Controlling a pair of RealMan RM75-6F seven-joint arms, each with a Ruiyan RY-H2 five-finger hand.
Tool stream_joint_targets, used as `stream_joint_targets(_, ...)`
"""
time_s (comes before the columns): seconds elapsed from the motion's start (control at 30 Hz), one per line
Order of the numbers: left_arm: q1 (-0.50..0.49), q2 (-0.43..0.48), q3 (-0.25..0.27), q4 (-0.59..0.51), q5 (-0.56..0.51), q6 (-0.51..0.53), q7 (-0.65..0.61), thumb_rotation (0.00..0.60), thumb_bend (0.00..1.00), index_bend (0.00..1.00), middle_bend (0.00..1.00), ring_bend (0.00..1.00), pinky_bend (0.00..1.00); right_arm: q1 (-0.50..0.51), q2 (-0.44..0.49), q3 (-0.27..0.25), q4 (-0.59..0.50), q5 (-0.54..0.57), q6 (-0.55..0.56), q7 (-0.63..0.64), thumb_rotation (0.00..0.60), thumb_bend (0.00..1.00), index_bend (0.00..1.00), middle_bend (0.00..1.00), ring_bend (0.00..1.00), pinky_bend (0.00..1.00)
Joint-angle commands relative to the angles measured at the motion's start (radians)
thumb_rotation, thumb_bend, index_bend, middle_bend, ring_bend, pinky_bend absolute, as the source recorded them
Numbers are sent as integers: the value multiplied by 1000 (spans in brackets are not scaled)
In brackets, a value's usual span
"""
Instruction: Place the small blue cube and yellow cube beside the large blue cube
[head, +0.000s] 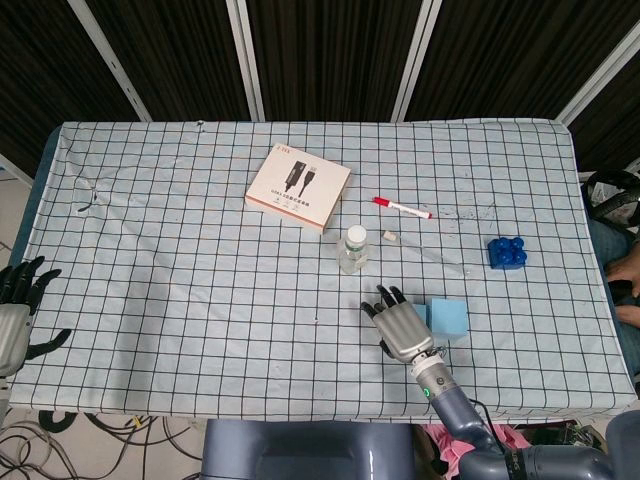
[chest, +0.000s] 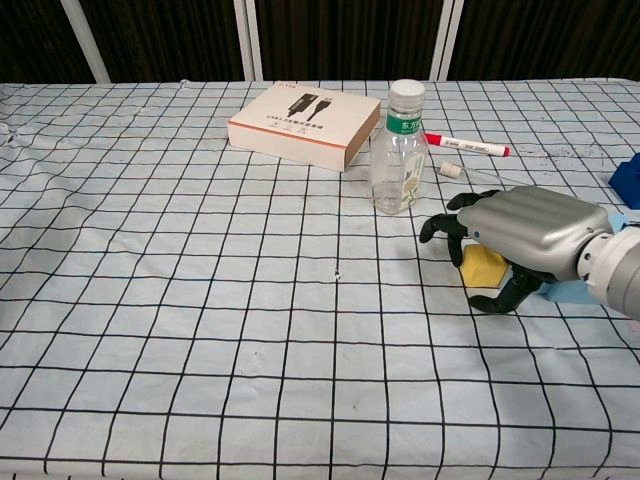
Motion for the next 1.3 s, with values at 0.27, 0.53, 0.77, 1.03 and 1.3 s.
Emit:
stream_joint_targets(0.27,0,0,1,0,2,0,-2,600,151,173,35,0,0,-4,3,3,11,7,-11,5,600,260,201,368,53,106)
stream_joint_targets(0.53,0,-1,0,2,0,0,-1,600,151,173,35,0,0,-6,4,7,20,8,-15,9,600,259,201,369,53,106)
stream_joint_targets(0.77,0,-1,0,1,-1,0,-1,600,151,173,35,0,0,-9,4,10,24,6,-15,12,600,259,201,369,53,106)
stream_joint_targets(1.03,1,-1,0,1,0,0,-2,600,151,173,35,0,0,-14,7,14,20,6,-13,19,600,259,201,367,53,107)
stream_joint_targets(1.3,1,-1,0,1,1,0,-2,600,151,160,35,0,0,-15,3,22,8,-7,-16,41,600,232,201,247,37,107)
